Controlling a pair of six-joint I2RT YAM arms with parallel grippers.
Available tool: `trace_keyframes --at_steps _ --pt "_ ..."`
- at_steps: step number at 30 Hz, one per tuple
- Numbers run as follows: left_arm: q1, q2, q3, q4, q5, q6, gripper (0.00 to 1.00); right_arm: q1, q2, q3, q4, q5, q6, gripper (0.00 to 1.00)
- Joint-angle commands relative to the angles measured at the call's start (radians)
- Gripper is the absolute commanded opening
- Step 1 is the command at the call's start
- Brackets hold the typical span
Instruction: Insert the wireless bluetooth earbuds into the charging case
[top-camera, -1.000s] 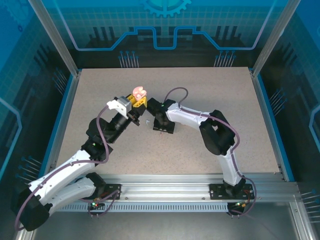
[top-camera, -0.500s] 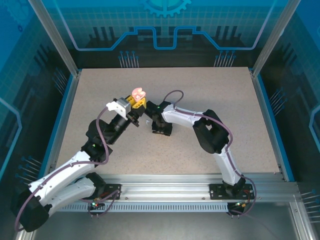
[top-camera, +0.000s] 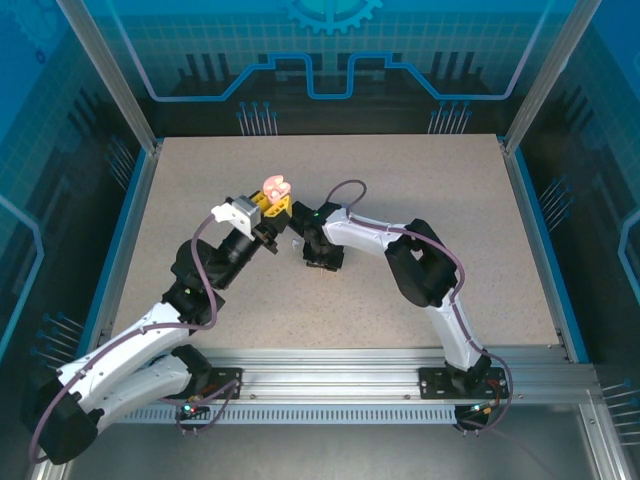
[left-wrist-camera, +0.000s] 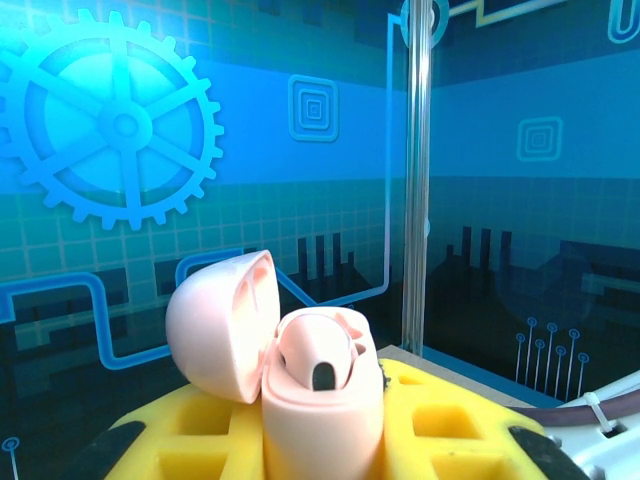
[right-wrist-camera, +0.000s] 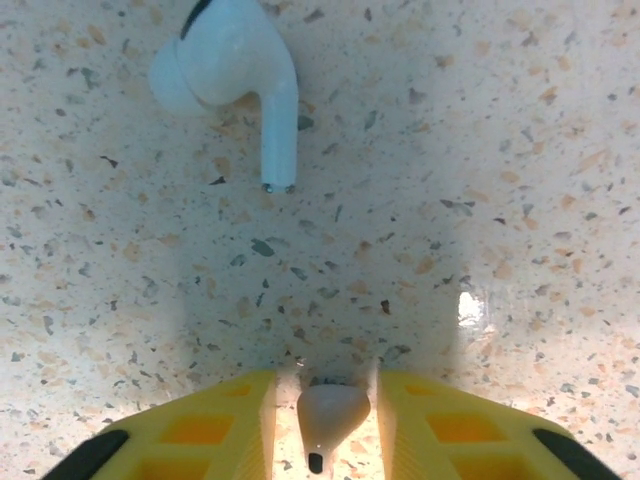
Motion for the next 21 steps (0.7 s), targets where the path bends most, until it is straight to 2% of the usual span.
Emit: trace_keyframes --at_steps 1,5,11,21 --pt "0.006 -0.017 -0.008 0.035 -0.016 -0.013 0.00 -0.006 0.038 0.002 -0.027 0.015 0.001 0.26" --pt "0.007 -0.015 -0.007 0.031 -0.013 -0.019 0.00 -0.006 0.009 -0.030 0.003 0.012 -0.003 0.18" --pt "0.006 -0.013 -0.004 0.025 -0.008 -0.026 0.00 -0.001 -0.079 -0.098 0.067 0.046 -0.023 0.14" --pt "0.006 -0.016 0.008 0.010 0.019 -0.032 0.00 0.004 -0.412 -0.292 0.195 0.164 -0.104 0.14"
